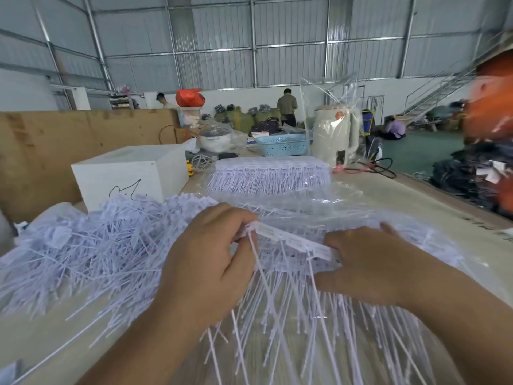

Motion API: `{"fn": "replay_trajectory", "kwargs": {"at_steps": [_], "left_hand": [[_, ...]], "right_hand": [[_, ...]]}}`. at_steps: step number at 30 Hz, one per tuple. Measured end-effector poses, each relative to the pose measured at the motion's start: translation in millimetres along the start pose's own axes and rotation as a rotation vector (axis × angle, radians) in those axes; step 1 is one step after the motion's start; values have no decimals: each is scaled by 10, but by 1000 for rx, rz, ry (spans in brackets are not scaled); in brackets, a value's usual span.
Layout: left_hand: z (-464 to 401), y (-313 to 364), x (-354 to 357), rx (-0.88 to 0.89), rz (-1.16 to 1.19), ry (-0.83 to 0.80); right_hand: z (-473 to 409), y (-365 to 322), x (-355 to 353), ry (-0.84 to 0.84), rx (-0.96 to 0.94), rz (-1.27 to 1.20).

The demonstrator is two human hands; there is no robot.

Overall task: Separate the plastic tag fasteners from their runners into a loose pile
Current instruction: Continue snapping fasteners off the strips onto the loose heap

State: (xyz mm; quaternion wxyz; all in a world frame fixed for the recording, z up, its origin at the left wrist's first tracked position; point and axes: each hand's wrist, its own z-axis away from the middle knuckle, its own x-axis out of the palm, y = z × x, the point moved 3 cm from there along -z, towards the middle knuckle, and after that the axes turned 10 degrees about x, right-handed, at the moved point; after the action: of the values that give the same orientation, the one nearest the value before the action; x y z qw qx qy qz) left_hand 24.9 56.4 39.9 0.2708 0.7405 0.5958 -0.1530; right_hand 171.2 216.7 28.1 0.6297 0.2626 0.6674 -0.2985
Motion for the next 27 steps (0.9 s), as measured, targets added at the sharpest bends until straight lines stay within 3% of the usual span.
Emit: {"fn": "replay_trajectory", "kwargs": {"at_steps": [4,7,19,27], "left_hand": [[-33,-92,-108,4,-189,-50],[-46,-203,-237,-85,-240,22],[-80,-379,-308,-196,-382,205],[-50,-538,-282,-229,-480,114]], "right_hand": [[45,-39,-39,12,101,-11],[60,-69,-44,67,112,-17],[98,-122,-59,131,2,63],[50,-74,-95,260,-2,-81]]}}
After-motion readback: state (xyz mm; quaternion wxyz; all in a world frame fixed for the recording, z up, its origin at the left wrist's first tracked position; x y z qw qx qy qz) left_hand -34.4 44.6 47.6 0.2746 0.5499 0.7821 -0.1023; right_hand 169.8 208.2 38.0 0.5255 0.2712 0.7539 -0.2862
